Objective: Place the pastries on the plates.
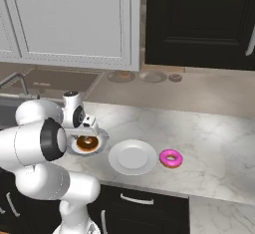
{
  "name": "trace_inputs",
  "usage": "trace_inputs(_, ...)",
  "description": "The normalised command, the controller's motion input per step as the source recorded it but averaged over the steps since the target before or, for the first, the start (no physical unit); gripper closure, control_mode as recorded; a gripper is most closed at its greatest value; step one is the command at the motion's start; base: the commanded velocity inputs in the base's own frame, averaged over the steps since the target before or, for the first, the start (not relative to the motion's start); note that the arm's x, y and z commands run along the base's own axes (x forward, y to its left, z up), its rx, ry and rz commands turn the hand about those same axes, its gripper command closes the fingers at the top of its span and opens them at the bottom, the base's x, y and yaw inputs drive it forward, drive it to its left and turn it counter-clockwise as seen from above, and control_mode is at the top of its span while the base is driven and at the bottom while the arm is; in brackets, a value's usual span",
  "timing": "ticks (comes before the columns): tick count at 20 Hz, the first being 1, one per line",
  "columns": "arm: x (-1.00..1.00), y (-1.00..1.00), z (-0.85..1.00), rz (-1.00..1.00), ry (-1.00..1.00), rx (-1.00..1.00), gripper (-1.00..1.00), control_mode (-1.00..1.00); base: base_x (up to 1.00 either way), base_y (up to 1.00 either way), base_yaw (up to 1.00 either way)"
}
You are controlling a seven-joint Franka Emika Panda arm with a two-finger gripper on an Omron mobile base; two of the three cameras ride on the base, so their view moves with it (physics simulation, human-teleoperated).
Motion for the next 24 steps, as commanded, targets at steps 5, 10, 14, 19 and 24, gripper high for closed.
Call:
trace_inputs(5, 0.00, 0.02, -0.04, 0.00, -0.01, 0.00, -1.00, -1.00, 0.00, 0.00, 0.00)
trace_inputs(10, 0.00, 0.00, 0.00, 0.00, -0.03, 0.00, -1.00, -1.00, 0.00, 0.00, 0.00)
trace_inputs(14, 0.00, 0.00, 0.00, 0.00, -0.02, 0.00, -1.00, -1.00, 0.00, 0.00, 0.00)
trace_inputs(19, -0.13, -0.01, 0.50, -0.01, -0.02, 0.00, -1.00, -1.00, 0.00, 0.00, 0.00)
trace_inputs(24, -0.27, -0.43, 0.78, -0.01, -0.02, -0.04, -1.00, -1.00, 0.00, 0.00, 0.00)
